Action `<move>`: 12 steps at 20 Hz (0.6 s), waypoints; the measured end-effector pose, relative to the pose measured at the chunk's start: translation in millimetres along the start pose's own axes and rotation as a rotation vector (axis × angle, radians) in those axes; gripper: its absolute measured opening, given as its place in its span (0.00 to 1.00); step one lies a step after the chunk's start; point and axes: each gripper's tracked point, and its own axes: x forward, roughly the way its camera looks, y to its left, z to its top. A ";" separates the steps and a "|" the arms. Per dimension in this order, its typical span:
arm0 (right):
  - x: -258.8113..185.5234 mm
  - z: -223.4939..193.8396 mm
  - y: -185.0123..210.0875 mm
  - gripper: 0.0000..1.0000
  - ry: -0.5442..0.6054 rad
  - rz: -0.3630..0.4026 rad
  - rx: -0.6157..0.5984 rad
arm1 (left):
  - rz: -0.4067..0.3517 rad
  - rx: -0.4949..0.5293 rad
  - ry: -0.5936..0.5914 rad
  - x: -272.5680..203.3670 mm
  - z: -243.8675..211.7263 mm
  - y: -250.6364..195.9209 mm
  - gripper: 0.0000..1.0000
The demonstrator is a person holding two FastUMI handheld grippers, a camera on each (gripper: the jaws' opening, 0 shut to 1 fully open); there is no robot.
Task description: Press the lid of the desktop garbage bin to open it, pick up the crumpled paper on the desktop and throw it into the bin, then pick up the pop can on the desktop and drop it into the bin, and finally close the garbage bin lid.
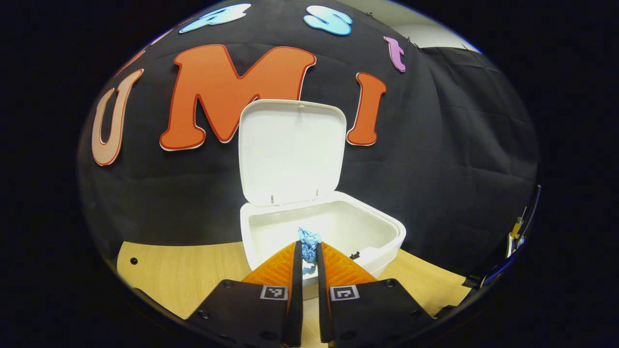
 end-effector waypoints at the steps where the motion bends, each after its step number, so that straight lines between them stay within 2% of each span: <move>1: 0.4 2.0 0.7 0.78 -0.004 0.000 0.000 | 0.001 0.004 0.000 1.0 0.6 0.7 0.17; 3: 1.0 2.8 0.7 0.78 -0.014 0.003 0.000 | 0.000 0.011 0.002 -1.4 1.7 0.6 0.19; 4: 1.2 4.4 1.3 0.74 -0.017 0.004 -0.003 | 0.002 0.016 0.004 -1.9 1.8 1.6 0.20; 5: 0.9 4.9 1.6 0.74 -0.019 0.006 -0.007 | 0.002 0.022 0.006 -3.6 1.9 1.9 0.21; 6: 1.3 5.1 1.7 0.78 -0.017 0.009 -0.010 | 0.006 0.033 0.006 -5.6 2.8 3.6 0.21; 7: 1.0 6.1 2.3 0.78 -0.020 0.012 -0.011 | 0.003 0.042 0.006 -6.3 2.2 4.3 0.22; 8: 0.4 6.6 3.6 0.74 -0.022 0.019 -0.013 | 0.007 0.050 0.003 -6.8 3.4 6.1 0.24; 10: 0.3 9.2 6.2 0.74 -0.030 0.031 -0.022 | 0.005 0.051 0.002 -11.0 1.9 8.3 0.27; 11: 1.6 12.0 8.2 0.78 -0.036 0.033 -0.030 | 0.003 0.047 0.001 -12.5 3.2 8.2 0.28; 12: 2.5 14.4 10.6 0.74 -0.038 0.040 -0.039 | 0.002 0.044 0.000 -13.3 3.6 8.1 0.28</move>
